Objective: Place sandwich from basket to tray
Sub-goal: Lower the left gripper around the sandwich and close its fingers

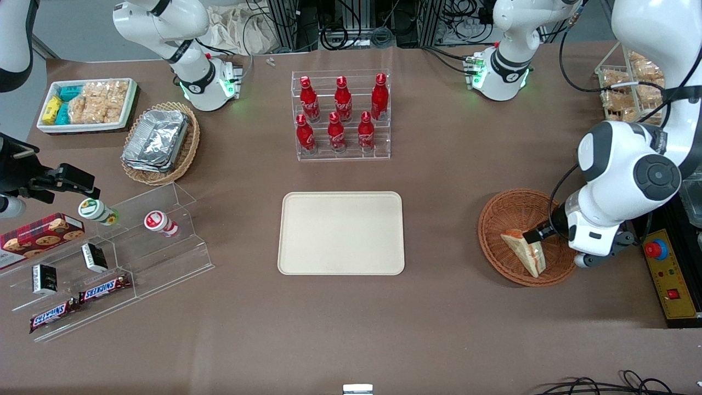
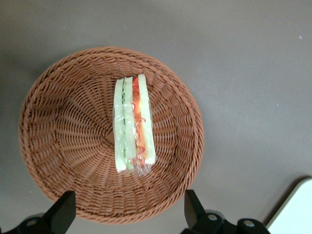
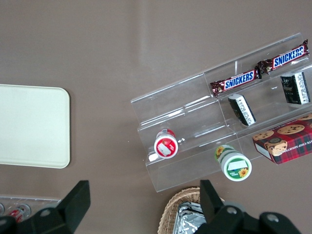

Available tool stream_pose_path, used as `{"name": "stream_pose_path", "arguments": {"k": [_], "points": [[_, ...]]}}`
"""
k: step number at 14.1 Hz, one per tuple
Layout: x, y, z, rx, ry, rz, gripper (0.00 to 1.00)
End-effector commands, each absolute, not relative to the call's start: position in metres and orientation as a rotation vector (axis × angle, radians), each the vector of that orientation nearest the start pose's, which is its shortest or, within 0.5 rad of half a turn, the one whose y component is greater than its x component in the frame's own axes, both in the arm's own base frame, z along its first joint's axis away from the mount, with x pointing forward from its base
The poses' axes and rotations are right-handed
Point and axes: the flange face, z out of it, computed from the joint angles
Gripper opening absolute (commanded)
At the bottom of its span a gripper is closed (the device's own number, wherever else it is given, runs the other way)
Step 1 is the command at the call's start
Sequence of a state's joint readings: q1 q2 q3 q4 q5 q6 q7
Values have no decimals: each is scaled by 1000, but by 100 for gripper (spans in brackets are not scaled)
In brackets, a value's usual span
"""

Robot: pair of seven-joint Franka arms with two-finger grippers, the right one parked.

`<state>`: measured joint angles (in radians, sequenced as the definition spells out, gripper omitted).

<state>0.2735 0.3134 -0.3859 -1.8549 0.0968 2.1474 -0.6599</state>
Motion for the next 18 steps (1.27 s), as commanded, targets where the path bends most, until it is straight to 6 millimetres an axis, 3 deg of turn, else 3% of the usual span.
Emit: {"name": "stream_pose_path", "arguments": {"k": [1, 5, 15, 16, 17, 18], "points": [[631, -50, 340, -3042, -895, -27, 100], [635, -53, 305, -2963, -998, -47, 100], [628, -54, 256, -2950, -962, 63, 99], [628, -54, 253, -2952, -966, 64, 81], [629, -55, 252, -2953, -969, 63, 45], [629, -55, 250, -2953, -969, 68, 19]]}}
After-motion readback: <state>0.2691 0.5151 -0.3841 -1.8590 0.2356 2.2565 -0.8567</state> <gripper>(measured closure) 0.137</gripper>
